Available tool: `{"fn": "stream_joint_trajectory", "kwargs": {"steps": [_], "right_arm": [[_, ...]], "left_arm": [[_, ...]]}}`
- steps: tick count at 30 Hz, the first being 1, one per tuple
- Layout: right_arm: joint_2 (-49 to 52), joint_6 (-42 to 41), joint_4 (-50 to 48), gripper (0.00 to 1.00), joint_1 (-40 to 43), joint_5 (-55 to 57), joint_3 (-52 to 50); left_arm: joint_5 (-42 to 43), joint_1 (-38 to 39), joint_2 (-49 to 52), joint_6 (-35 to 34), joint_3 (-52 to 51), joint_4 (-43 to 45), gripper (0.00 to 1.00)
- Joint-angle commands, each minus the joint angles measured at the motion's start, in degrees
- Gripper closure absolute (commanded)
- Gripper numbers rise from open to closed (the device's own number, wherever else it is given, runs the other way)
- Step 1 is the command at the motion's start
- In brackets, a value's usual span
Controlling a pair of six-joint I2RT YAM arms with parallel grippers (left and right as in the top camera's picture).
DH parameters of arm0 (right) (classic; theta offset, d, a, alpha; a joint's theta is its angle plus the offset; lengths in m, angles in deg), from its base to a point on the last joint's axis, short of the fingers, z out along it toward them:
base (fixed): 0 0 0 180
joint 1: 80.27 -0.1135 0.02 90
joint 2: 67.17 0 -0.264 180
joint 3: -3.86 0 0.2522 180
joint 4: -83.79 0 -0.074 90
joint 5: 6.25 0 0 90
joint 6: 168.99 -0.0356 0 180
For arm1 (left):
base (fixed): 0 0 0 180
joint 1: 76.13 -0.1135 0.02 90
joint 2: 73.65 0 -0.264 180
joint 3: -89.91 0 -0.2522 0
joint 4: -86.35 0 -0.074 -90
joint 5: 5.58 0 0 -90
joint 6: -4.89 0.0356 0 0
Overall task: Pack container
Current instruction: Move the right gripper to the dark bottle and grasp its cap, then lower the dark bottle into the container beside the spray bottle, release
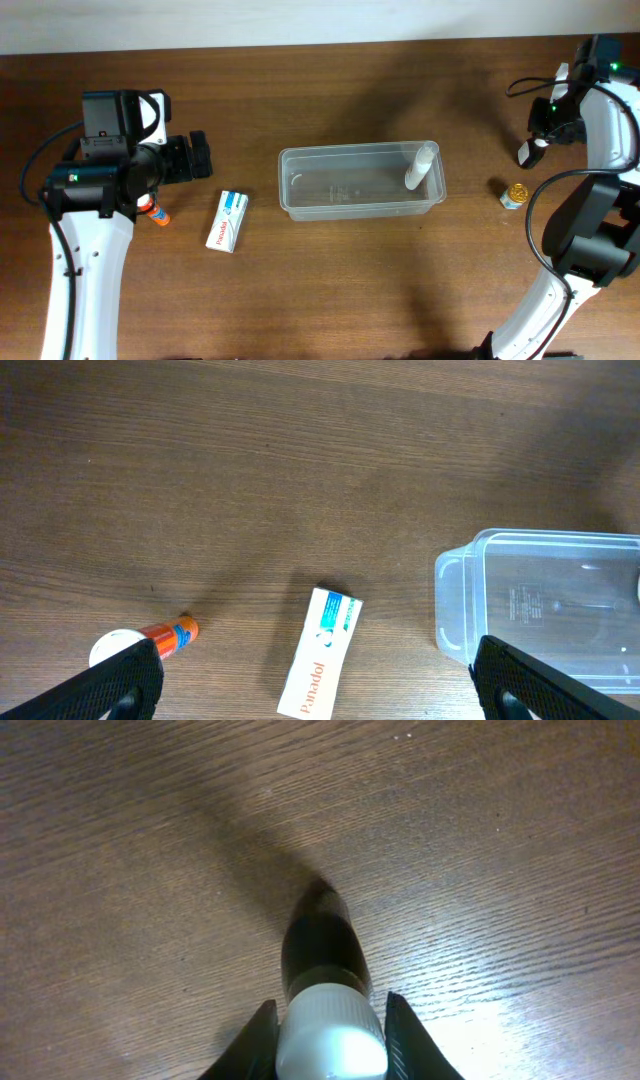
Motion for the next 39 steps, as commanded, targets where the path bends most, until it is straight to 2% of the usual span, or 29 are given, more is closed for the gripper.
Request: {"fn": "stream_joint_trajectory", "kwargs": {"steps": [1, 10, 24, 29, 32, 39], "right_arm": [[0.4, -0.3, 0.2, 0.83, 0.1, -0.1, -0.3], [-0.2, -0.3, 1.0, 0.88, 0.0, -2.8, 1.0], [-8.9, 0.0, 15.9, 0.89, -4.5, -3.4, 15.2], [-14.6, -0.5, 21.7, 0.90, -9.4, -4.2, 19.2], [-18.1, -3.6, 25.1, 0.90, -14.3, -6.8, 19.3], [-19.4, -5.7, 29.6, 0.91, -26.2, -7.2, 18.4]], "left_arm": [[0.6, -0.3, 0.2, 0.9, 1.3, 0.1, 0.01], [0.6, -0.3, 0.2, 0.9, 1.3, 0.1, 0.01], [0.6, -0.3, 0.2, 0.9, 1.3, 0.1, 0.01], [0.6, -0.3, 0.2, 0.9, 1.3, 0.1, 0.01], [0.6, -0.3, 0.2, 0.9, 1.3, 0.1, 0.01], [0.6, -0.3, 0.2, 0.9, 1.3, 0.1, 0.01]]}}
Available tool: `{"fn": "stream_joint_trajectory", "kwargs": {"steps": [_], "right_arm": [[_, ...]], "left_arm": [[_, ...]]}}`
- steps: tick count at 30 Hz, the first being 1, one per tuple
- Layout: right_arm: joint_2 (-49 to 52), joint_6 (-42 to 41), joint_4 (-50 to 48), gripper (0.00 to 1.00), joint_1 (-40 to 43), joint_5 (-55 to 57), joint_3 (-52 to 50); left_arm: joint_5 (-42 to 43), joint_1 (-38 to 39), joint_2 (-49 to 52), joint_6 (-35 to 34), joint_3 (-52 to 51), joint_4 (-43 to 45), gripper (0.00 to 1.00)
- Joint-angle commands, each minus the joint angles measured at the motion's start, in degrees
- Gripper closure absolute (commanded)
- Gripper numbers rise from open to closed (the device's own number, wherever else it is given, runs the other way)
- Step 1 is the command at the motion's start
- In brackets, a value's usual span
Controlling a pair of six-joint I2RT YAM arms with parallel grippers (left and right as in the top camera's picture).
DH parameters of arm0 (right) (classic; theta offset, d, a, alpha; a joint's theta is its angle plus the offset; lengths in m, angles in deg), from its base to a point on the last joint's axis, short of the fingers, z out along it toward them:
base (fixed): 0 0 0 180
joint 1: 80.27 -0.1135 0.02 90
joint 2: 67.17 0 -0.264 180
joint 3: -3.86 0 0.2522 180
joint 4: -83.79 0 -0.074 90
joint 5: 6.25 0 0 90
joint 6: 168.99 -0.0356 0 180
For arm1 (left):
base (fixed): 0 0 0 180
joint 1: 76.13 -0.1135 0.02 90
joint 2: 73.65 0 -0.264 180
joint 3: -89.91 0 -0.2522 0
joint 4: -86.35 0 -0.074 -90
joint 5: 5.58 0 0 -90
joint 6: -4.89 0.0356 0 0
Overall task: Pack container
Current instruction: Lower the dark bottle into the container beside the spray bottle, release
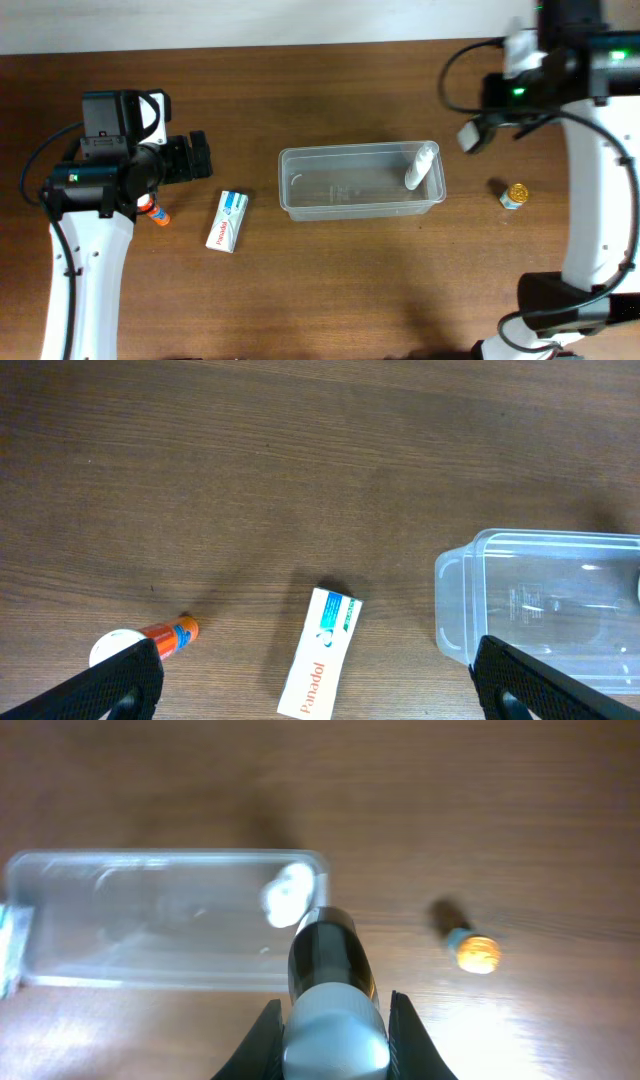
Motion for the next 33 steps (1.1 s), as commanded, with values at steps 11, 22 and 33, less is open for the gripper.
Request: {"fn": "stream_joint_trajectory", "kwargs": {"steps": [11, 22, 33], "right_arm": [[0.5, -4.1, -2.5, 0.91, -9.0, 0.0, -11.1], [0.5, -5.3, -13.9, 0.91, -10.5, -0.2, -28.7], [0.5, -5.4, -27.4, 0.91, -10.5, 0.2, -40.0]], "left_arm": [[0.6, -0.3, 0.2, 0.9, 1.3, 0.1, 0.01], [0.6, -0.3, 0.2, 0.9, 1.3, 0.1, 0.01], [0.6, -0.3, 0.2, 0.9, 1.3, 0.2, 0.01]]}}
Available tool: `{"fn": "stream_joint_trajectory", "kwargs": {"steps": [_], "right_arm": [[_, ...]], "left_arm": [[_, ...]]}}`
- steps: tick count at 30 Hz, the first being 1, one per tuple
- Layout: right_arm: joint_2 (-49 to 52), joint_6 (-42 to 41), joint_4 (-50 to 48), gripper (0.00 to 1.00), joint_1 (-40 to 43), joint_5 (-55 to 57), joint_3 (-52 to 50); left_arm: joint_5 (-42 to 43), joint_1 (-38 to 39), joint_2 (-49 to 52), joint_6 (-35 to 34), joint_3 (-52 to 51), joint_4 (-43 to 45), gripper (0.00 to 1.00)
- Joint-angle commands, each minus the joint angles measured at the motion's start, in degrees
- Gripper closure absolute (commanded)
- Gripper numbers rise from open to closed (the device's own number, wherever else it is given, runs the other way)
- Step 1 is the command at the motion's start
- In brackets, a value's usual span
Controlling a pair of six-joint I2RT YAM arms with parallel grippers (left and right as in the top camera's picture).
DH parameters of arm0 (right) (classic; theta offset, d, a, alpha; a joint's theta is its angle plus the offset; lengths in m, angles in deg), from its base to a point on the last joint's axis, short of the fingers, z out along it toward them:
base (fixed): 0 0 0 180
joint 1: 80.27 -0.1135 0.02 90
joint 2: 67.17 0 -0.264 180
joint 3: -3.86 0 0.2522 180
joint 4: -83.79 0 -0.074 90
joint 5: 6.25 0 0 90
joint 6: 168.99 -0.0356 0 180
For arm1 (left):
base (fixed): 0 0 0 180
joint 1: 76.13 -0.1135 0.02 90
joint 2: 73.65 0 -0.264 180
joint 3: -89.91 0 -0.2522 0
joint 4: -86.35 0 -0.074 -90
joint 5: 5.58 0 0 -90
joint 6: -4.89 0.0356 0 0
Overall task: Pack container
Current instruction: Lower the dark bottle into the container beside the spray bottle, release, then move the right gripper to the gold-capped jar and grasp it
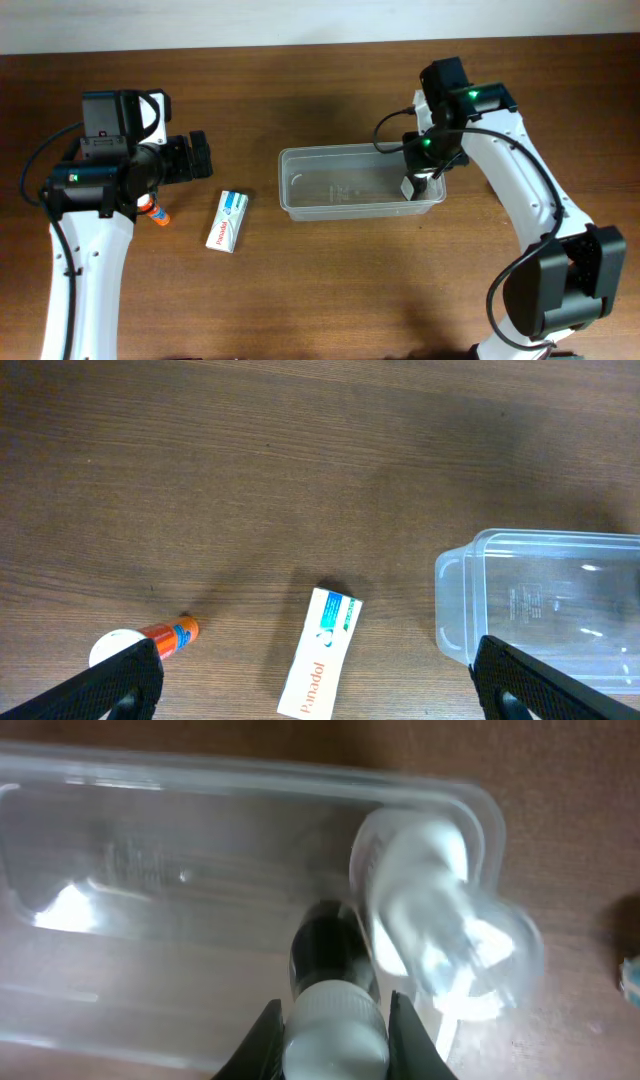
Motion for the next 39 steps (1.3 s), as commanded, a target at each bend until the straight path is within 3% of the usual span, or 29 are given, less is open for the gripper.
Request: {"fn": "stream_joint_trajectory", "kwargs": {"steps": [1, 7, 12, 15, 28, 33, 39], "right_arm": [[0.0, -0.5, -1.4, 0.90, -0.5, 0.5, -2.4], [0.0, -0.4, -1.6, 0.90, -0.5, 0.5, -2.7], [0.0, -0.5, -1.5, 0.57, -0.5, 0.5, -2.7], [0.0, -0.4, -1.5, 0.51, -0.5, 0.5, -2.7], [-0.2, -0.5, -1.4, 0.50, -0.5, 0.5, -2.3], [-4.0, -1.6, 2.2, 0.49, 0.6, 3.1, 4.9], [-9.8, -5.0, 3.2, 0.20, 8.2, 7.2, 12.1]], "left_arm": [[0.6, -0.3, 0.2, 0.9, 1.3, 0.2, 0.00], [0.6, -0.3, 0.2, 0.9, 1.3, 0.2, 0.01], [0.6, -0.3, 0.2, 0.9, 1.3, 0.2, 0.01], [0.6, -0.3, 0.2, 0.9, 1.3, 0.2, 0.01], [0.6, -0.3, 0.2, 0.9, 1.3, 0.2, 0.01], [0.6, -0.3, 0.2, 0.9, 1.3, 0.2, 0.01], [0.6, -0.3, 0.2, 0.9, 1.3, 0.1, 0.01]]}}
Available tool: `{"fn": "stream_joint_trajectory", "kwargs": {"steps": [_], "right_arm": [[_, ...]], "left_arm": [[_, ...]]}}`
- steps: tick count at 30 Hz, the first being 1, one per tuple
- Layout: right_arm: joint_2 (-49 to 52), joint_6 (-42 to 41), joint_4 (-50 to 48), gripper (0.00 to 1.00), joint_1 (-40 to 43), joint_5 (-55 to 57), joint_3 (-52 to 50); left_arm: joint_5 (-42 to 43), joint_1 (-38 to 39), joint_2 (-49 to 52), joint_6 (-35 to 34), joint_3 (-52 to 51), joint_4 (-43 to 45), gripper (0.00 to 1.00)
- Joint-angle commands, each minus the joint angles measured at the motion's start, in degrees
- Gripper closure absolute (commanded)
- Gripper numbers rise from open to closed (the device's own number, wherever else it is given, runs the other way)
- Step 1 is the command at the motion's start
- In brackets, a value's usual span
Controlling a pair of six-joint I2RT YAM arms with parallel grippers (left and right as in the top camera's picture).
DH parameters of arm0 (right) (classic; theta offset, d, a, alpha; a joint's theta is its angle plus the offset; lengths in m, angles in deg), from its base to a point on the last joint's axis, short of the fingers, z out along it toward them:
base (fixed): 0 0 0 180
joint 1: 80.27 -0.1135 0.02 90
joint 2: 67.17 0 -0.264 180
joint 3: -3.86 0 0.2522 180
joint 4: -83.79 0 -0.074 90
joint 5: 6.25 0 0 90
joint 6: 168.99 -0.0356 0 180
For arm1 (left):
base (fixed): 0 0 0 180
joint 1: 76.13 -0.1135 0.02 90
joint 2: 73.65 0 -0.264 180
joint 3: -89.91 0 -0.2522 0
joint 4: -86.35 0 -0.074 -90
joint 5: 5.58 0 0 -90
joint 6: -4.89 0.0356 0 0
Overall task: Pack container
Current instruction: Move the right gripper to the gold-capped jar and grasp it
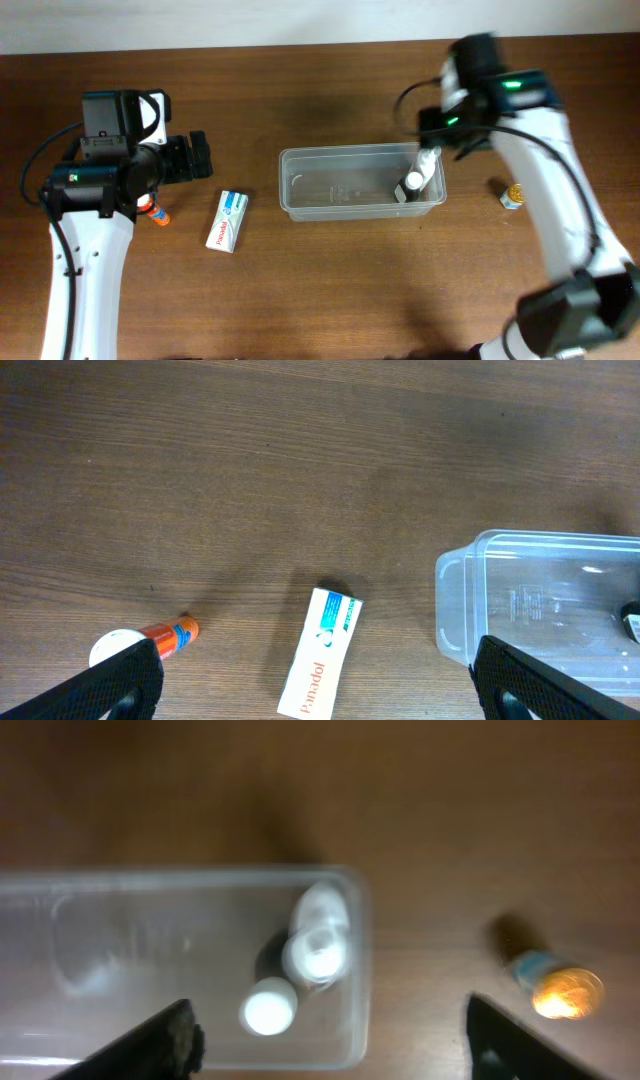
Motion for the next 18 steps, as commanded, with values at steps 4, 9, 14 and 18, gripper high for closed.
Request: {"fn": "stream_joint_trajectory", "kwargs": {"steps": [4, 9, 14, 18], "right_arm": [[-6.0, -4.3, 2.8, 0.09, 15.8, 2.3, 3.7], [-3.2, -3.8, 5.4, 0.01, 23.0, 2.1, -2.1], [0.9, -3.9, 1.2, 0.02, 25.4, 2.1, -12.3], [4.2, -3.9, -3.3, 0.02, 25.7, 2.1, -16.8]], "left_arm": [[0.6, -0.3, 0.2, 0.9, 1.3, 0.1, 0.01], [0.6, -0.3, 0.2, 0.9, 1.3, 0.1, 0.01], [0.6, -0.3, 0.2, 0.9, 1.3, 0.1, 0.00], [0.6, -0.3, 0.2, 0.9, 1.3, 0.1, 0.01]]}}
